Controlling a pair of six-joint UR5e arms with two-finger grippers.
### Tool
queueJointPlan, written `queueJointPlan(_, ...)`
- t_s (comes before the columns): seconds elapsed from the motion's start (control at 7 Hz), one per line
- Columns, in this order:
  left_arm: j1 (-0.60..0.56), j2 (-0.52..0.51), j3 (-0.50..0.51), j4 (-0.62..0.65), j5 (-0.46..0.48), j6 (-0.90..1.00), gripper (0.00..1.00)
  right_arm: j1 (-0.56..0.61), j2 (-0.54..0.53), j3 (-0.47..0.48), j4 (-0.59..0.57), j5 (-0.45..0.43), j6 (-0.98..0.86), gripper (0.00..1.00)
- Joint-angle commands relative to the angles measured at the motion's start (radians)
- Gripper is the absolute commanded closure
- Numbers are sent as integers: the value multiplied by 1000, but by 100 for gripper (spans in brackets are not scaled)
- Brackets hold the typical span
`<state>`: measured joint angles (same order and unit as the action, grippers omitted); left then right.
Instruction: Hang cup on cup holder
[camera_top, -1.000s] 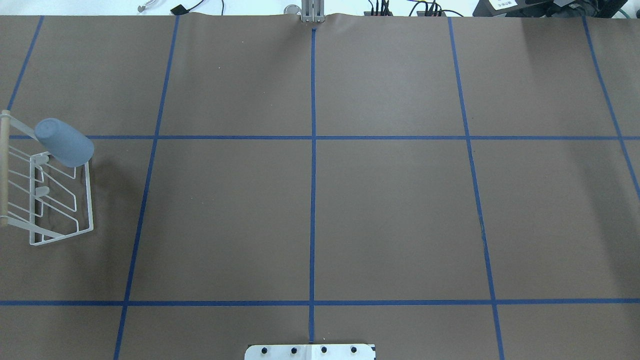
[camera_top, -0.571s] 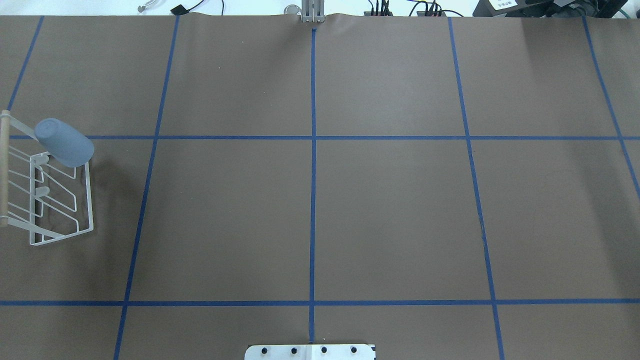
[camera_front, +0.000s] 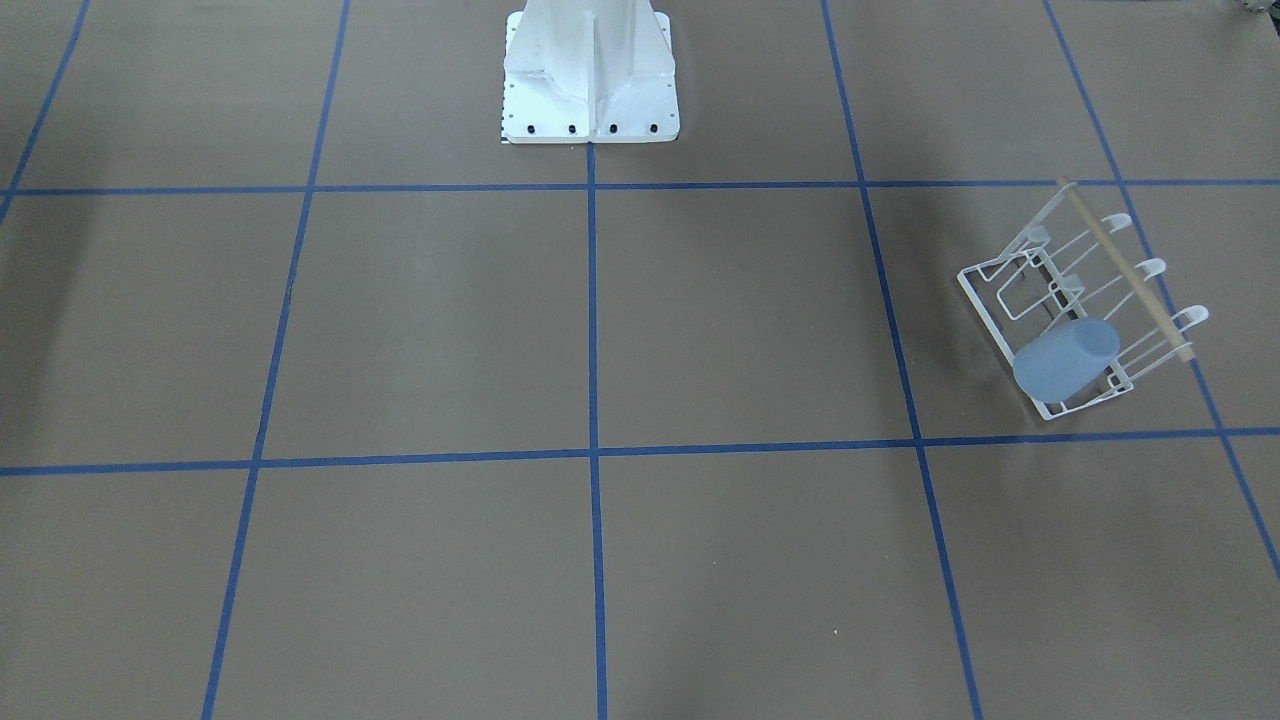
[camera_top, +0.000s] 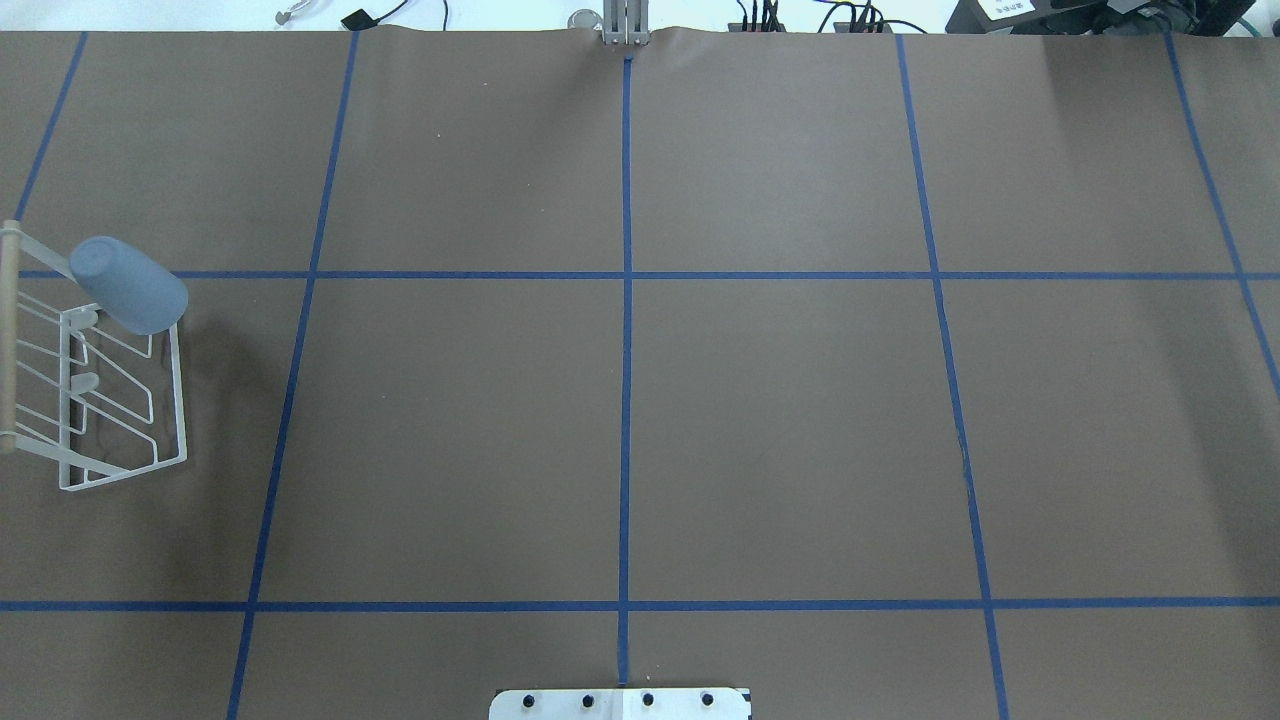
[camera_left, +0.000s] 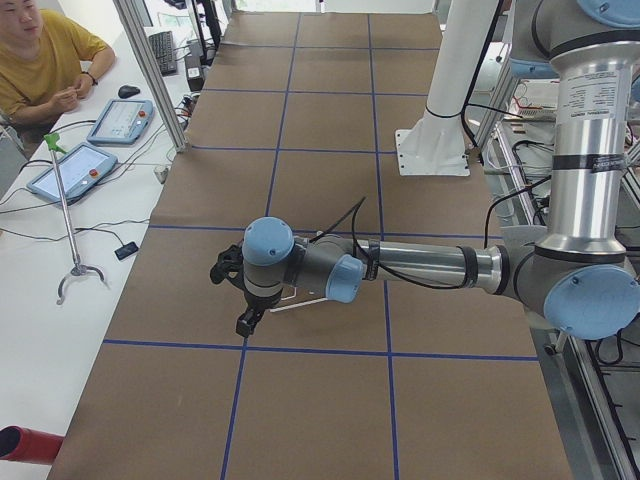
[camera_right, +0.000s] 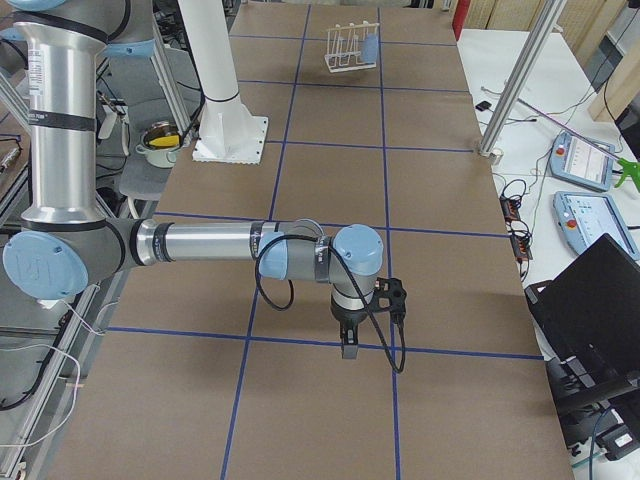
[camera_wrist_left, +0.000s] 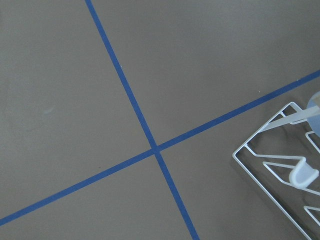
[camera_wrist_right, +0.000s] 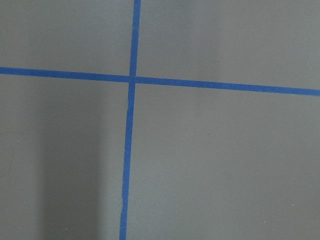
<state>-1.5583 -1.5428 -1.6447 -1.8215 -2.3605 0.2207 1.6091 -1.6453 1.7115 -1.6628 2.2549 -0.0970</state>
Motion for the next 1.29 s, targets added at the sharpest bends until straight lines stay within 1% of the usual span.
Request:
queueJointPlan(0.0,-2,1,2,-2,1,0,1,0,-1,-3,0,0,-1,0)
queueJointPlan(1.14,0,3,16,-1,1,0,1,0,-1,-6,0,0,-3,0)
